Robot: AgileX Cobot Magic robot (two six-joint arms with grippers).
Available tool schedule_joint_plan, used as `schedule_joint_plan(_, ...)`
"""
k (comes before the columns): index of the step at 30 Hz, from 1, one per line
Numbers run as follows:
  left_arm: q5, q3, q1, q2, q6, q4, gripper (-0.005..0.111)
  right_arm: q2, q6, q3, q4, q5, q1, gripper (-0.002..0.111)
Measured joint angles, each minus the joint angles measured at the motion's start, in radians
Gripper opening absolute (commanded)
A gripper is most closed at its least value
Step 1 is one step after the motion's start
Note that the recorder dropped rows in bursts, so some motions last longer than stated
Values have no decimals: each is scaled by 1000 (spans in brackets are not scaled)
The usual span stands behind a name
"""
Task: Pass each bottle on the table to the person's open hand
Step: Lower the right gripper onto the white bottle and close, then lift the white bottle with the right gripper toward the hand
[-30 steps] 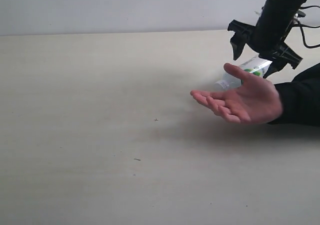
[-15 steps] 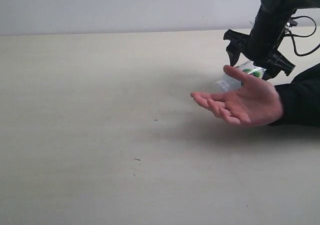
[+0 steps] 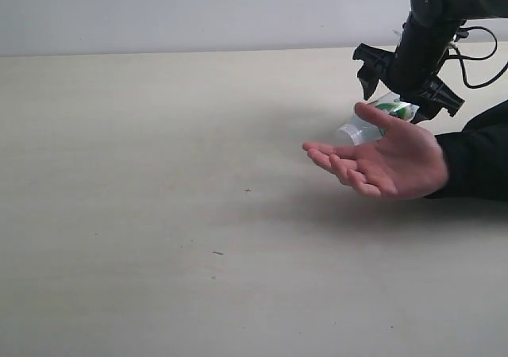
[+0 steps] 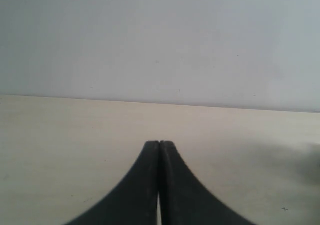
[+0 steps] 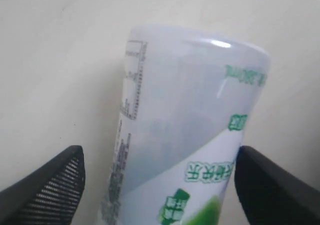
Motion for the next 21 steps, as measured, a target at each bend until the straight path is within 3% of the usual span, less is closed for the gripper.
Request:
schedule_joint_plan(14, 0, 0, 0, 0, 0, 0, 0, 11, 4, 0, -4, -5, 0, 75)
schedule_joint_plan(17, 0, 0, 0, 0, 0, 0, 0, 29, 4, 0, -1, -5, 0, 65)
schedule_joint_plan(21, 0, 0, 0, 0, 0, 0, 0, 47, 4, 0, 8, -5, 0, 42)
